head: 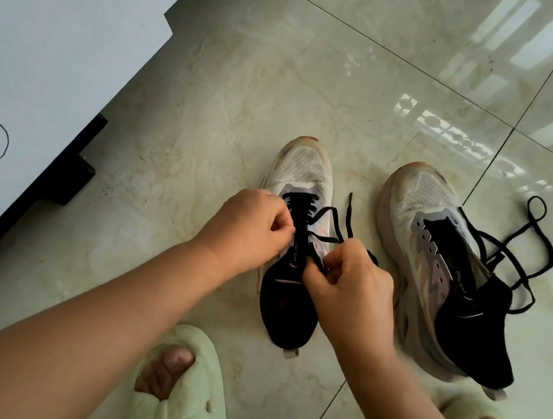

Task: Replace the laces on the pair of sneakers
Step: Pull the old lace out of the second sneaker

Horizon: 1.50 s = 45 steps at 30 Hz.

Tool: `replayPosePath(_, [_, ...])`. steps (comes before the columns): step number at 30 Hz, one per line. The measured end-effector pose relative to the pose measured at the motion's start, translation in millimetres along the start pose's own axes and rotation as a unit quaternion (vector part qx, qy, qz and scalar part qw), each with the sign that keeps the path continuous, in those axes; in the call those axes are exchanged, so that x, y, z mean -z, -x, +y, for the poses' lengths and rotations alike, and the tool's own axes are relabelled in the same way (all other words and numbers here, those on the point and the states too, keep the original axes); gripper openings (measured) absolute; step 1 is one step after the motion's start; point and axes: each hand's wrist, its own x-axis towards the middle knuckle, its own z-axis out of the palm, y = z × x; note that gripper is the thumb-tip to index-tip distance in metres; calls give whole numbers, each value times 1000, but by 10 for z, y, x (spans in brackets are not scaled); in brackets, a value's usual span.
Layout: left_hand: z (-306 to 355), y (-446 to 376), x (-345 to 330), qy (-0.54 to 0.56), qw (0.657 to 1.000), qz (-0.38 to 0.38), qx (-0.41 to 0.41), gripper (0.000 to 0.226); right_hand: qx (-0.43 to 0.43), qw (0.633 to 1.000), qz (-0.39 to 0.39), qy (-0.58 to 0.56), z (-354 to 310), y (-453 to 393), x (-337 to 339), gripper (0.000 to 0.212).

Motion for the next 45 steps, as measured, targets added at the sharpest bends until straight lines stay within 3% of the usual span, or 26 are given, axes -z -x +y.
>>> replayPosePath(4, [-19, -14, 6, -46, 997, -13, -58, 10, 4, 1000, 4, 1, 26, -19, -12, 27])
replayPosePath(9, [-74, -81, 192, -160, 955, 27, -248, 7, 28, 999, -7, 28, 20, -54, -2, 23])
replayPosePath(11, [-75, -75, 168, -153, 964, 43, -211, 8, 27, 999, -4, 26, 24, -73, 3, 23])
replayPosePath(13, [-52, -9, 88, -73, 992, 56, -84, 15, 20, 1000, 3, 17, 25, -73, 0, 23])
replayPosePath(16, [-14, 68, -55, 63, 993, 37, 96, 21, 23, 1000, 12, 9, 21, -50, -19, 24])
replayPosePath(17, [-13, 58, -94, 141, 979, 25, 146, 19, 23, 1000, 15, 3, 25, -41, -29, 25])
replayPosePath(20, [-1, -5, -99, 362, 894, -14, 265, 16, 17, 1000, 22, -12, 44, -31, -43, 26])
replayPosePath(22, [-24, -23, -74, 386, 885, -25, 258, 15, 10, 1000, 20, -12, 53, -29, -40, 25])
replayPosePath(23, [-48, -20, -70, 350, 910, -11, 221, 15, 7, 1000, 19, -12, 53, -29, -38, 25])
replayPosePath(25, [-106, 8, -57, 170, 980, 53, 84, 14, 3, 1000, 17, -13, 48, -33, -40, 23])
replayPosePath(26, [-133, 25, -42, 58, 994, 88, -12, 11, 1, 1000, 17, -13, 47, -36, -43, 23])
replayPosePath(28, [-216, 42, -15, -109, 972, 133, -163, 5, -3, 1000, 15, -14, 43, -38, -48, 21])
replayPosePath(29, [-247, 39, -5, -140, 965, 140, -170, 4, -6, 1000, 12, -15, 40, -36, -50, 21])
replayPosePath(30, [-255, 41, 0, -140, 971, 144, -131, 7, -8, 1000, 9, -15, 39, -34, -52, 21])
replayPosePath(32, [-228, 61, -16, -74, 987, 140, 24, 18, -11, 1000, 9, -15, 38, -31, -58, 22])
replayPosePath(34, [-169, 81, -81, 32, 982, 104, 156, 31, -14, 1000, 12, -22, 38, -24, -65, 24])
replayPosePath(35, [-131, 101, -119, 76, 976, 86, 183, 35, -13, 1000, 14, -25, 36, -20, -70, 26])
replayPosePath(41, [-49, 92, -203, 342, 903, 60, 253, 23, -10, 1000, 17, -23, 29, -1, -83, 28])
replayPosePath(43, [-109, 63, -181, 278, 934, 77, 209, 23, -15, 999, 15, -24, 38, 3, -81, 27])
replayPosePath(45, [-212, 56, -133, 118, 976, 125, 130, 20, -19, 999, 13, -23, 40, 5, -79, 25])
